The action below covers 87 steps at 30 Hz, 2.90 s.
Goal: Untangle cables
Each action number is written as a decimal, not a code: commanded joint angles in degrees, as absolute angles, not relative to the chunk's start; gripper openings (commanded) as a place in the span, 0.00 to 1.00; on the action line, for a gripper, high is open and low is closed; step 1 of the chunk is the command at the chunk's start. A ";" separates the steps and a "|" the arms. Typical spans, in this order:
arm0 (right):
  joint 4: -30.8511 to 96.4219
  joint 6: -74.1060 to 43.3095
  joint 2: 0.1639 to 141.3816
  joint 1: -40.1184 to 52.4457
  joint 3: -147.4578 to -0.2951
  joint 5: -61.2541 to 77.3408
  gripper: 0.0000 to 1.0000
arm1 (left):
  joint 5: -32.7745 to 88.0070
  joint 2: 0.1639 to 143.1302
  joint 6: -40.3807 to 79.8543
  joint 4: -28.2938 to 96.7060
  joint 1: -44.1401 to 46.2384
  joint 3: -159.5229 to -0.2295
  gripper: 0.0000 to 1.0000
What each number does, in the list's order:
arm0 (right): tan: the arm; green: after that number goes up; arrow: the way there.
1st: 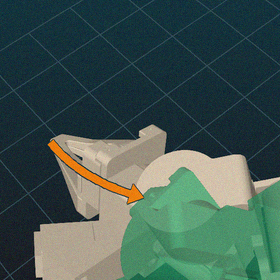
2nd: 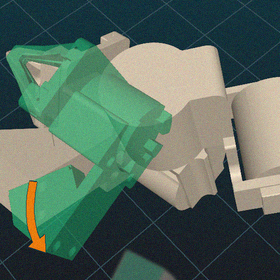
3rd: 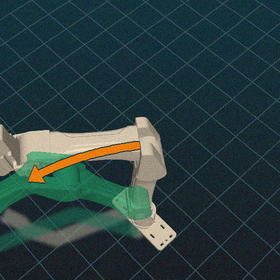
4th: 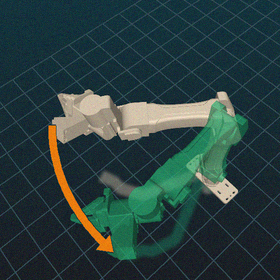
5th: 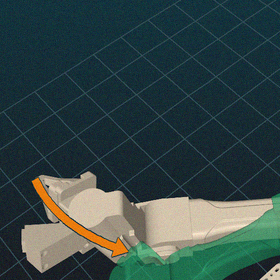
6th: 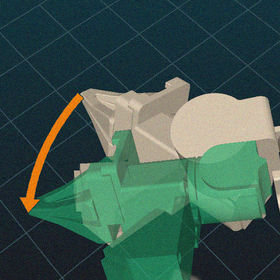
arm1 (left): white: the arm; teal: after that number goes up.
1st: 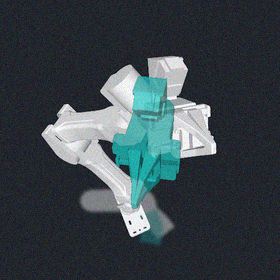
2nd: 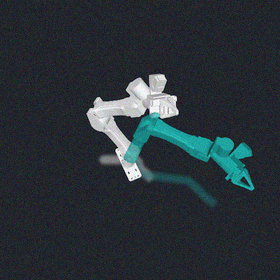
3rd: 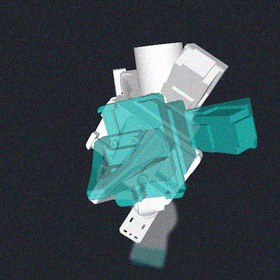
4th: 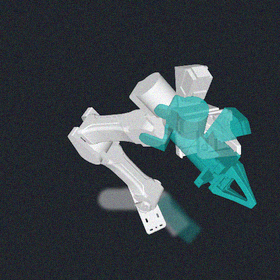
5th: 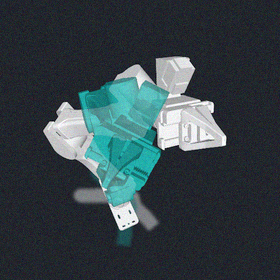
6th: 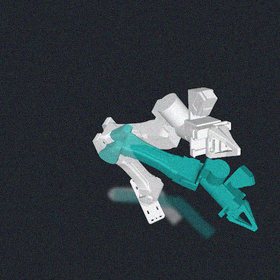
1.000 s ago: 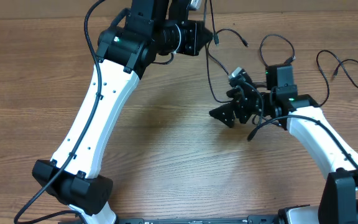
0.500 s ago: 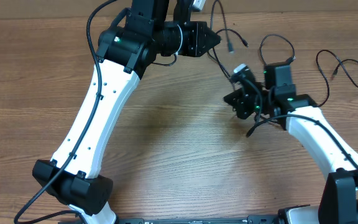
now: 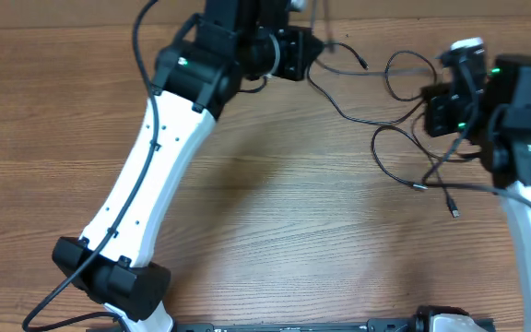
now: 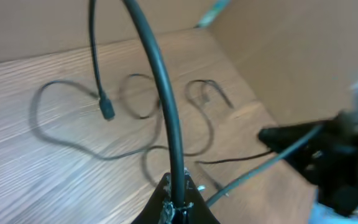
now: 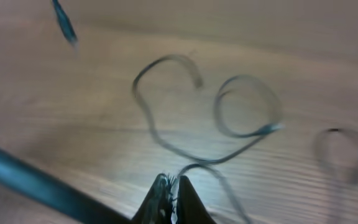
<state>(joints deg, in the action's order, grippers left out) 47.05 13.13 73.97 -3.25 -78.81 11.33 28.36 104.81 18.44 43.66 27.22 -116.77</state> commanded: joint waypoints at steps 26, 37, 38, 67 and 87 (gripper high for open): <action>66.24 -18.37 68.40 -43.31 -89.60 -11.00 0.04 | 36.03 124.09 9.65 27.53 50.28 -118.26 0.04; 60.05 -20.86 80.12 -48.90 -82.85 -7.18 0.04 | 29.41 129.45 7.46 28.99 53.95 -118.24 0.04; 59.35 -21.04 80.97 -48.99 -82.30 -7.20 0.04 | 29.47 130.15 7.46 29.36 53.65 -118.24 0.04; 53.67 -20.99 93.89 -56.14 -79.79 -4.64 0.04 | 31.57 138.87 6.81 30.30 53.89 -118.26 0.95; 52.77 -20.56 93.89 -50.09 -79.79 -3.25 1.00 | 27.97 138.63 2.42 47.51 47.11 -134.69 1.00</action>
